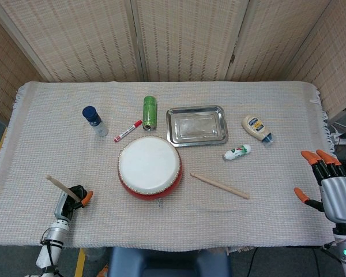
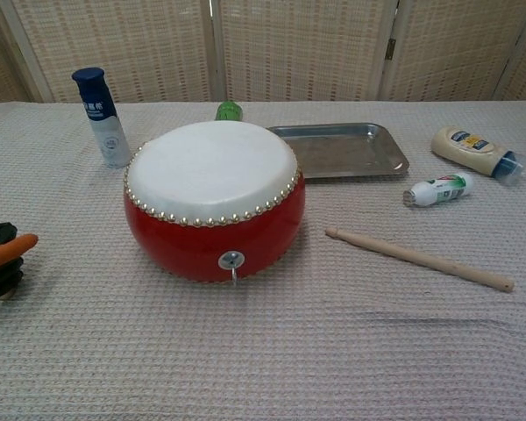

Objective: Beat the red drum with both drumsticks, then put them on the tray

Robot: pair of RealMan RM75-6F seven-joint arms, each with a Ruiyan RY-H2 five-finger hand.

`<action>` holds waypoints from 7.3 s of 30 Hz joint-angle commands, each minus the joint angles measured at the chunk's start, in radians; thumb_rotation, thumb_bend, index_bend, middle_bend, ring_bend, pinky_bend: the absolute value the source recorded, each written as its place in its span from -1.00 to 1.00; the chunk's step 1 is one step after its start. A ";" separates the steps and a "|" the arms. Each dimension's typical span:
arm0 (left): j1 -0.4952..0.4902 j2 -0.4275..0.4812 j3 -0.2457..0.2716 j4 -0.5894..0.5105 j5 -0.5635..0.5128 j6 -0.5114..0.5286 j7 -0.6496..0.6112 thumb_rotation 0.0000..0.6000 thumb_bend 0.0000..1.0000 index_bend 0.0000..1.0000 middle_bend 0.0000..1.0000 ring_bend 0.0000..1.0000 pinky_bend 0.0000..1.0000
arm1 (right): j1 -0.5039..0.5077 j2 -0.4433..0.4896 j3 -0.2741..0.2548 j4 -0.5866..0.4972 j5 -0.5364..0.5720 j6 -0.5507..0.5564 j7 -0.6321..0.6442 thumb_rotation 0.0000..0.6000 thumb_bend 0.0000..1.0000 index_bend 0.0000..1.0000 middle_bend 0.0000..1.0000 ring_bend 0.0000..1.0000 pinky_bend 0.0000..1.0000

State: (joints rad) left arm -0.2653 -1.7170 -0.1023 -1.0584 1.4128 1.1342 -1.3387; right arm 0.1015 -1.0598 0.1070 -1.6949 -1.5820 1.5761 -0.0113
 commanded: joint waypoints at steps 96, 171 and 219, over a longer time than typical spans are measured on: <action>-0.032 0.326 0.041 -0.216 0.112 0.239 0.932 1.00 0.26 1.00 1.00 1.00 1.00 | 0.373 -0.368 0.154 0.134 0.297 -0.618 0.581 1.00 -0.16 0.48 0.01 -0.07 0.08; -0.037 0.384 0.065 -0.320 0.140 0.239 1.007 1.00 0.25 1.00 1.00 1.00 1.00 | 0.416 -0.700 -0.301 1.266 -0.169 -0.317 2.334 0.45 -1.00 0.48 0.21 0.13 0.10; -0.083 0.415 0.073 -0.277 0.184 0.196 1.032 1.00 0.24 1.00 1.00 1.00 1.00 | 0.614 -0.352 -0.238 0.583 -0.104 -0.599 1.048 1.00 0.64 1.00 1.00 1.00 1.00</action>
State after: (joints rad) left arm -0.3373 -1.3119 -0.0255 -1.3296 1.5878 1.3352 -0.3184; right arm 0.6435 -1.5979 -0.1590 -0.8640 -1.7132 1.0775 1.2832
